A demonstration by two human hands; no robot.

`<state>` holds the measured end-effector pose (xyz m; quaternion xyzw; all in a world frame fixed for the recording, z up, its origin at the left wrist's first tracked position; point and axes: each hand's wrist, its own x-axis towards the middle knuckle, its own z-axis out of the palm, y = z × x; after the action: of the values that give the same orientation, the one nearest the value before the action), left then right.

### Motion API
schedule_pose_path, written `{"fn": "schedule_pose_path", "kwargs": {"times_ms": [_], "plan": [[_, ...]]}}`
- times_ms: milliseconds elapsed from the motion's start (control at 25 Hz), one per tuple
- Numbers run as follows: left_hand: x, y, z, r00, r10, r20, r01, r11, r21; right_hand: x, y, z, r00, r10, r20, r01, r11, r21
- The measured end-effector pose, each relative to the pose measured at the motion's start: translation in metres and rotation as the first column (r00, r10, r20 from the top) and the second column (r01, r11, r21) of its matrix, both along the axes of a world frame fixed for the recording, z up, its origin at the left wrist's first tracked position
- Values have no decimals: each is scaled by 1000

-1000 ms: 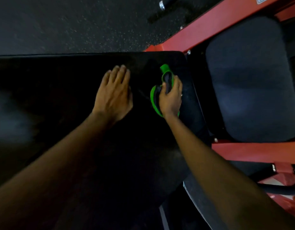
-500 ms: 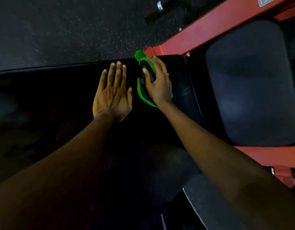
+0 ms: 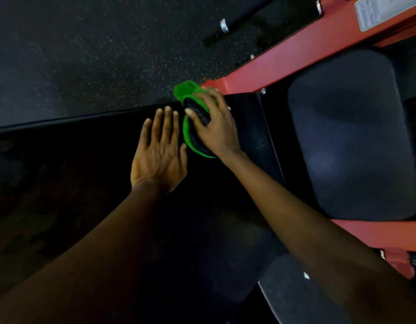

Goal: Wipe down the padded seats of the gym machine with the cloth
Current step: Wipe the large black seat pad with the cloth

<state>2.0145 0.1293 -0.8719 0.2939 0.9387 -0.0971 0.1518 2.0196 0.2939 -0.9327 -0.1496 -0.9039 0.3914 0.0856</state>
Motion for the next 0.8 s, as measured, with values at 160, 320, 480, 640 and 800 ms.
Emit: {"fn": "schedule_pose_path", "kwargs": {"times_ms": [160, 320, 480, 640, 800], "plan": [[0, 0, 0, 1000, 3, -11, -3, 1000, 30, -4, 53, -27, 906, -376, 194, 385, 923, -10], [-1, 0, 1, 1000, 6, -12, -6, 1000, 27, -12, 31, -14, 871, -431, 238, 444, 896, -4], [-1, 1, 0, 1000, 6, -17, -6, 1000, 16, 40, -16, 6, 978, -131, 159, 136, 991, -19], [-1, 2, 0, 1000, 8, -17, -8, 999, 33, 6, 22, -20, 905, -387, 175, 395, 919, -10], [-1, 1, 0, 1000, 16, -27, -15, 999, 30, -38, 19, -10, 756, -552, 352, 607, 793, -59]]}}
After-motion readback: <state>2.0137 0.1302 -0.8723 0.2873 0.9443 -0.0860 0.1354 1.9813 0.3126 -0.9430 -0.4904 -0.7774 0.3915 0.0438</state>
